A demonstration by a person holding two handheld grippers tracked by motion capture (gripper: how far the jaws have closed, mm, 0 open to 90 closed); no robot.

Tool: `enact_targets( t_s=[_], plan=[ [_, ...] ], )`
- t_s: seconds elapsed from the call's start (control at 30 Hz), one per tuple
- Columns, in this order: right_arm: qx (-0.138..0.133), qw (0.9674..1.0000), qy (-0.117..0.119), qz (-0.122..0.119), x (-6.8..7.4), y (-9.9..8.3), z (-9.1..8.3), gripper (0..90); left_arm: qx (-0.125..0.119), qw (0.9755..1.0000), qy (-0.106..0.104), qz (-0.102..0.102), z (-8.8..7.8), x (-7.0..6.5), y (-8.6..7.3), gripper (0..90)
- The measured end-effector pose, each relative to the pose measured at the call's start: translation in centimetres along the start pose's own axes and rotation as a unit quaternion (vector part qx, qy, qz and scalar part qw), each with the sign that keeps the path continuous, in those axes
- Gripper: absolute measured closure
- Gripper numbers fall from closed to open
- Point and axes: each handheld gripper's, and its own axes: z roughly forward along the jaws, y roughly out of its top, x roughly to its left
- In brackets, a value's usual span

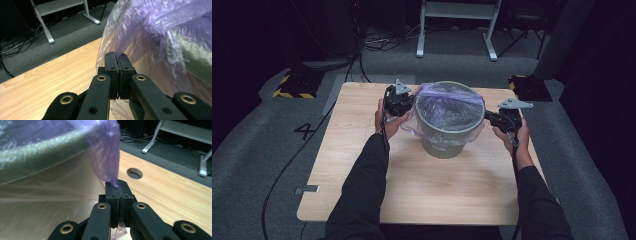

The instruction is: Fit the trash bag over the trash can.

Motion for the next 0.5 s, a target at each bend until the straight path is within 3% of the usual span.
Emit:
enact_targets(
  t_s=[0.13, 0.33, 0.4, 0.5],
  plan=[
    [0.015, 0.9999, -0.003, 0.001, 0.0, -0.1, 1.0, 89.2, 0.003, 1.0000, -0.002, -0.009, 0.3, 0.1, 0.3, 89.0],
    [0.031, 0.9993, 0.018, 0.008, 0.1, -0.6, 1.9, 89.2, 0.008, 0.9999, -0.008, -0.006, 0.6, -0.3, 0.5, 89.0],
    [0.029, 0.9994, 0.020, -0.005, 0.3, -0.8, 1.5, 89.3, 0.006, 0.9998, -0.020, -0.007, 0.4, -0.3, 0.3, 89.4],
    [0.025, 0.9992, 0.031, -0.005, 0.2, -1.1, 1.1, 89.7, -0.001, 0.9993, -0.037, -0.004, 0.1, -0.3, -0.2, 89.6]
  ],
)
